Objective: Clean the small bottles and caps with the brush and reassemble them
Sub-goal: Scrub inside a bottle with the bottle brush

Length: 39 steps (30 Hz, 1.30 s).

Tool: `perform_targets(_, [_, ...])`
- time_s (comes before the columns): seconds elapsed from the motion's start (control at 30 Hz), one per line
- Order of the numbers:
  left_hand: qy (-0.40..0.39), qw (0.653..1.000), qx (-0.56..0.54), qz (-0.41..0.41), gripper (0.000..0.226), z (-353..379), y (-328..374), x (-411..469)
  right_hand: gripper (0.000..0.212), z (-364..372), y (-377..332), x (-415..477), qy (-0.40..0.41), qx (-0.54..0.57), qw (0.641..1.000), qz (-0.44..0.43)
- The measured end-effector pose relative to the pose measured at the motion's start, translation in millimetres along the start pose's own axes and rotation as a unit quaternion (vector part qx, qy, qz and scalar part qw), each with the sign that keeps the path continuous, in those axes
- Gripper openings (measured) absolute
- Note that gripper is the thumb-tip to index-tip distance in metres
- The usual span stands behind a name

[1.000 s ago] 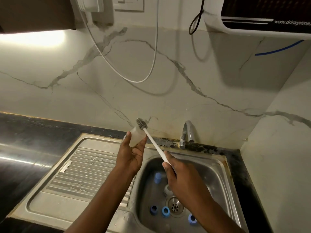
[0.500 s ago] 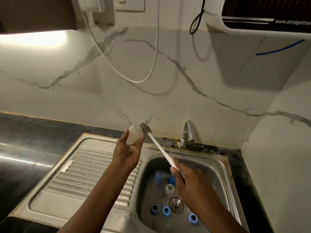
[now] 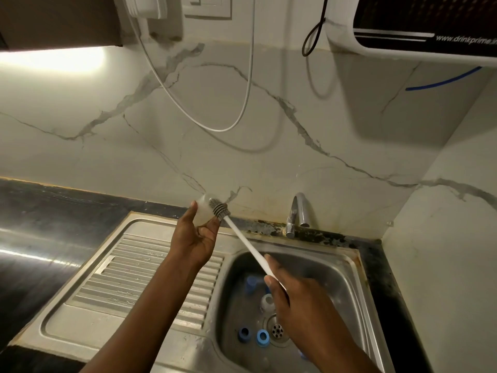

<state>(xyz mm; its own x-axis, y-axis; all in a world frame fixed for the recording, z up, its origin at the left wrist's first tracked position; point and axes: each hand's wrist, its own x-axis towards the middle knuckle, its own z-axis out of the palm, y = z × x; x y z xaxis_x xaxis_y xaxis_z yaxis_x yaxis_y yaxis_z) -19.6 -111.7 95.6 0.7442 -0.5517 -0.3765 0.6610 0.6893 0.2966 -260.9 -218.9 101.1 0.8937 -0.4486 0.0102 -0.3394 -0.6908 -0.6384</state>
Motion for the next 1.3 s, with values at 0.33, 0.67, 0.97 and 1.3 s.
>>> perform_targets(0.33, [-0.018, 0.999, -0.001, -0.046, 0.052, 2.1, -25.1, -7.7, 0.052, -5.0, -11.9, 15.1, 0.024, 0.026, 0.999, -0.001])
perform_targets(0.67, [0.002, 1.0, 0.006, -0.013, 0.049, -3.7, -2.1, 0.6, 0.052, 10.8, 2.1, 0.5, -0.003, 0.012, 1.0, -0.005])
perform_targets(0.97, [-0.03, 0.998, 0.008, -0.063, 0.048, 1.0, -27.2, -10.8, 0.05, -1.0, -2.9, 12.1, 0.015, 0.021, 1.0, 0.008])
perform_targets(1.3, [-0.018, 1.0, 0.025, -0.008, 0.066, -7.4, 5.4, 9.9, 0.05, 6.6, 7.3, 0.9, -0.013, 0.001, 1.0, -0.008])
